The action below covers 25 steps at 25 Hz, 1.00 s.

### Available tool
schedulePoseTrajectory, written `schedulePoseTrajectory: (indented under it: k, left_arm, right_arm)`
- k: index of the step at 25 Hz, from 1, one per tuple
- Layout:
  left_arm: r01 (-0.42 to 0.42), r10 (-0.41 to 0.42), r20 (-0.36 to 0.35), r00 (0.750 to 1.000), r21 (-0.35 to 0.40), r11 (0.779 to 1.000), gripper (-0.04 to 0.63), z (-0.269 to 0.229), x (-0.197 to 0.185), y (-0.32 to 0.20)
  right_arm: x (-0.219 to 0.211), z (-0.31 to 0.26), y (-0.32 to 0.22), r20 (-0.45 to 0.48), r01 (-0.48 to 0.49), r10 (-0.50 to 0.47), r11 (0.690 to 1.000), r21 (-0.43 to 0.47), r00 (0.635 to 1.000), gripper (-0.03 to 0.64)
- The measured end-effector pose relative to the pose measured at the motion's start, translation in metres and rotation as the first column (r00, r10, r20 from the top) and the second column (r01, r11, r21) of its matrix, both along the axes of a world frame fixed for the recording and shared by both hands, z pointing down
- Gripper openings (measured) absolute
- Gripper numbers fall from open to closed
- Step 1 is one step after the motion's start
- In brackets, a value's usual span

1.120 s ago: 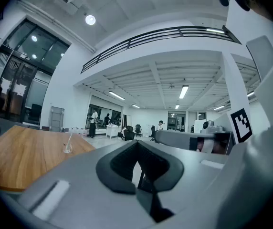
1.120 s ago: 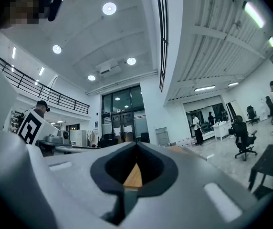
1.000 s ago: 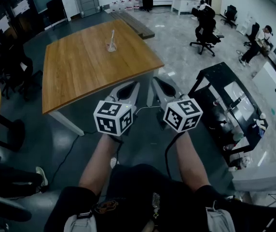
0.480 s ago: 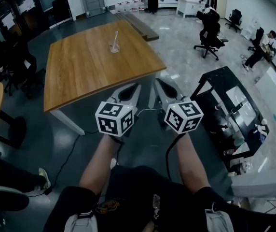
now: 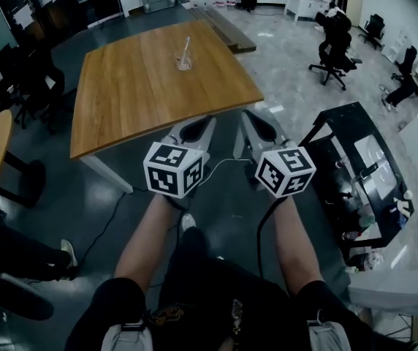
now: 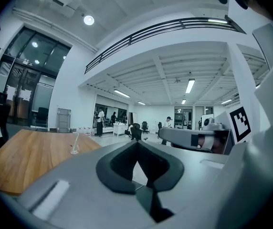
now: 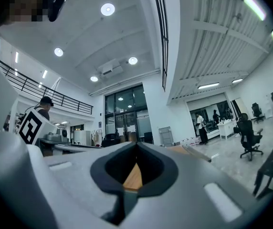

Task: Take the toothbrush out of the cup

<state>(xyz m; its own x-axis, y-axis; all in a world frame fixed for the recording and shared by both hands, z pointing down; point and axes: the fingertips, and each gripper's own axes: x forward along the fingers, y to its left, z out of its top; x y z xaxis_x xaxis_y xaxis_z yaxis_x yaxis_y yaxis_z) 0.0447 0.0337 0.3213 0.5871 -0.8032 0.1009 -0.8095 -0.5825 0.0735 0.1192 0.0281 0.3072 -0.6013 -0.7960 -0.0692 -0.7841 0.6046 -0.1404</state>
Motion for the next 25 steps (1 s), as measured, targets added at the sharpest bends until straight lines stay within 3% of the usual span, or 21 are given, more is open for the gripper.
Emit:
schedulePoseTrajectory:
  k: [7, 25]
  left_arm:
    - [0.017, -0.018, -0.023, 1.0, -0.033, 0.999, 0.008, 0.016, -0.02, -0.052]
    - [0.02, -0.029, -0.083, 0.996, -0.105, 0.994, 0.008, 0.055, -0.115, -0.259]
  right_arm:
    - [-0.02, 0.009, -0.049, -0.017, 0.015, -0.015, 1.0, -0.021, 1.0, 0.002]
    - [-0.113, 0.048, -0.259, -0.075, -0.012, 0.003, 0.993, -0.114, 0.997, 0.002]
